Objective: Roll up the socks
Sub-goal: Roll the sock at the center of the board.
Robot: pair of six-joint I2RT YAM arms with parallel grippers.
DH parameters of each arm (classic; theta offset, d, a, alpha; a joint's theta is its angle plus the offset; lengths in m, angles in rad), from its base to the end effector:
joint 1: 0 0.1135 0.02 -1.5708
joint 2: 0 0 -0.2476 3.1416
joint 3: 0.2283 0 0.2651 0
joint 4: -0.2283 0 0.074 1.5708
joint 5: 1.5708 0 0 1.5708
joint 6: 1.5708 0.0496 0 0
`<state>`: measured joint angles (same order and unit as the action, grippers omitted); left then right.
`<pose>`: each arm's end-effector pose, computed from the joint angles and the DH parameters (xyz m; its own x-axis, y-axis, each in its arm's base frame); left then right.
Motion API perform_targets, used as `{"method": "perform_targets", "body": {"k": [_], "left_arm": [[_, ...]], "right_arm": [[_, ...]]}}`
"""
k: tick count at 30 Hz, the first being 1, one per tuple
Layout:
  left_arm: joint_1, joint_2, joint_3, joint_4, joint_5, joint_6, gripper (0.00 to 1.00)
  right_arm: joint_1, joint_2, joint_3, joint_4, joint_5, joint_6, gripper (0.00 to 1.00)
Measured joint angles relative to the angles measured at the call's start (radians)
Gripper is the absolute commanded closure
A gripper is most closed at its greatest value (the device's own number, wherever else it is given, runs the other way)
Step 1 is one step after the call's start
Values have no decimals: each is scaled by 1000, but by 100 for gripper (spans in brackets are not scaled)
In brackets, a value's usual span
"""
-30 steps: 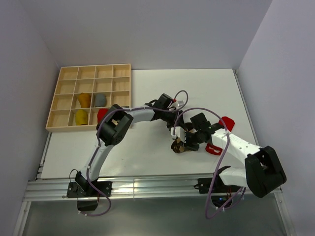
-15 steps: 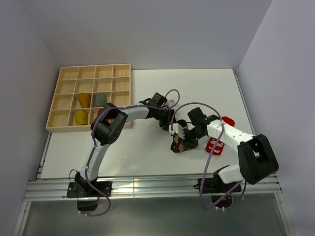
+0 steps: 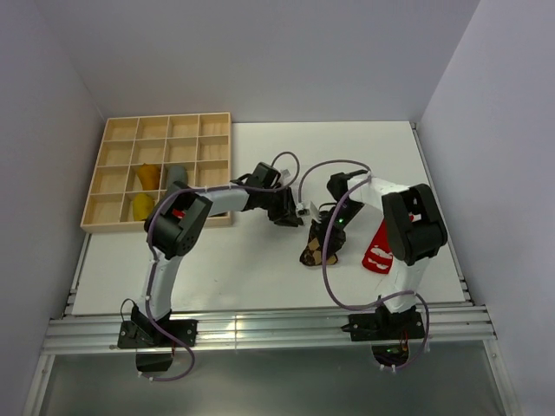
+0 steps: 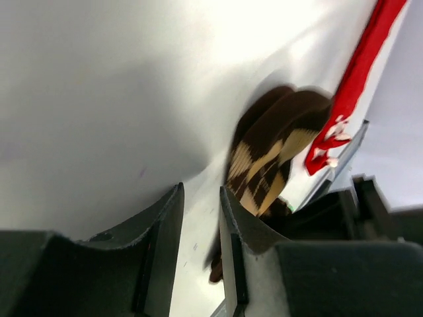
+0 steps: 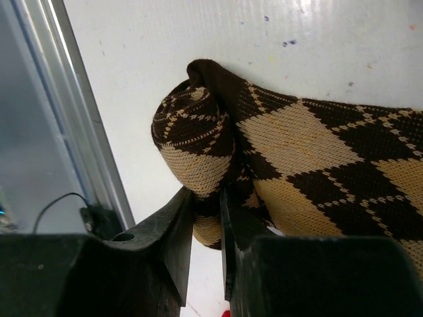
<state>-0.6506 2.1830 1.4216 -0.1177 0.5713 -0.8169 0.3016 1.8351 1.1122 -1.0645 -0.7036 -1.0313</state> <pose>0.3533 -0.3026 0.0923 -0.9910 -0.0164 -0.1330 0.0898 0.6552 -0.7501 0.2712 0.1180 0.1175 -0.3986 -0.8091 -0.4317 -0.8483 0.1464 0.5090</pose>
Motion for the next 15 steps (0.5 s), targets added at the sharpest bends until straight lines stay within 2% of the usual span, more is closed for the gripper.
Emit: {"method": "perform_targets", "body": {"k": [4, 8, 12, 15], "left_arm": [[-1, -96, -135, 59, -74, -18, 64], [-12, -211, -274, 116, -188, -4, 58], [-58, -340, -419, 214, -284, 75, 54], [-113, -405, -471, 291, -302, 157, 51]], "right_arm": [[-29, 49, 31, -29, -26, 45, 87], [-46, 89, 61, -56, -40, 90, 85], [-53, 119, 87, -78, -42, 122, 85], [-56, 141, 106, -99, -44, 129, 85]]}}
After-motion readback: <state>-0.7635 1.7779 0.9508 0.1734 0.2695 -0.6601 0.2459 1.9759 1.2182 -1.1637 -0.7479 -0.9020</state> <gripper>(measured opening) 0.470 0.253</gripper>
